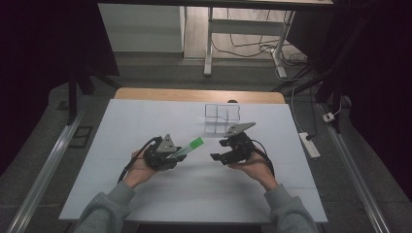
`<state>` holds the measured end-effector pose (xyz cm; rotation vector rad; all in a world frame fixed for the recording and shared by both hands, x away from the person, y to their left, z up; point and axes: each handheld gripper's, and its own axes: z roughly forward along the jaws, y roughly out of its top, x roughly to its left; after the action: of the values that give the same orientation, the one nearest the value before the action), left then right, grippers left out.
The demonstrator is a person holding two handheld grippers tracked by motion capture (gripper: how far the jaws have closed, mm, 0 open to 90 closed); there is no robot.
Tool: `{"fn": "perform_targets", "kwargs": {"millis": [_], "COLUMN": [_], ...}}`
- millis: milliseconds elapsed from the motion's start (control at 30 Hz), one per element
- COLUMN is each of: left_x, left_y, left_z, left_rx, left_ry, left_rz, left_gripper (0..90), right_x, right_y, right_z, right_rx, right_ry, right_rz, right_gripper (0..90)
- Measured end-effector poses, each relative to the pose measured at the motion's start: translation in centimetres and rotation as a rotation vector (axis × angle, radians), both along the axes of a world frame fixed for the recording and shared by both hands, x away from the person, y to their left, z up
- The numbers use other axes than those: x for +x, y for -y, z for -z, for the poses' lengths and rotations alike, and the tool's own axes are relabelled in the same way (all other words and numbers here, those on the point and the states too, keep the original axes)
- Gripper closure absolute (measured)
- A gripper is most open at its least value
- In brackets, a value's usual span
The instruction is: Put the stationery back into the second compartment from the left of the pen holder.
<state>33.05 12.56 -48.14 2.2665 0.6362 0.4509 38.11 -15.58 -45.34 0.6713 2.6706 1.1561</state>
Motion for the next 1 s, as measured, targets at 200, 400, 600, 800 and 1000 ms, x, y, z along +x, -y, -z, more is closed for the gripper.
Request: {"fn": "perform_targets", "kwargs": {"millis": [200,400,600,800,1000], "left_x": [0.0,-0.1,-0.1,-0.3,-0.5], "left_y": [0.0,0.1,0.2,0.8,1.5], "left_z": [0.0,0.0,0.1,0.3,0.7], "left_rx": [-0.010,-0.012,-0.018,-0.022,-0.028], "left_ry": [0.009,0.014,0.023,0.042,0.062], "left_rz": [-0.010,-0.010,-0.016,-0.017,-0.018], "left_gripper": [64.9,64.8,64.8,64.8,64.8], "right_x": [-0.1,0.0,-0.1,-0.5,-0.7], "right_y": [0.0,-0.1,-0.2,-0.5,-0.9], "right_z": [-0.1,0.0,-0.1,-0.4,-0.4], "right_rx": [0.014,0.012,0.038,0.085,0.122], "right_ry": [0.007,0.004,-0.001,-0.015,-0.038], "right_rz": [0.010,0.023,0.014,0.000,-0.022], "right_gripper": [32.4,31.2,30.9,30.9,31.1]}}
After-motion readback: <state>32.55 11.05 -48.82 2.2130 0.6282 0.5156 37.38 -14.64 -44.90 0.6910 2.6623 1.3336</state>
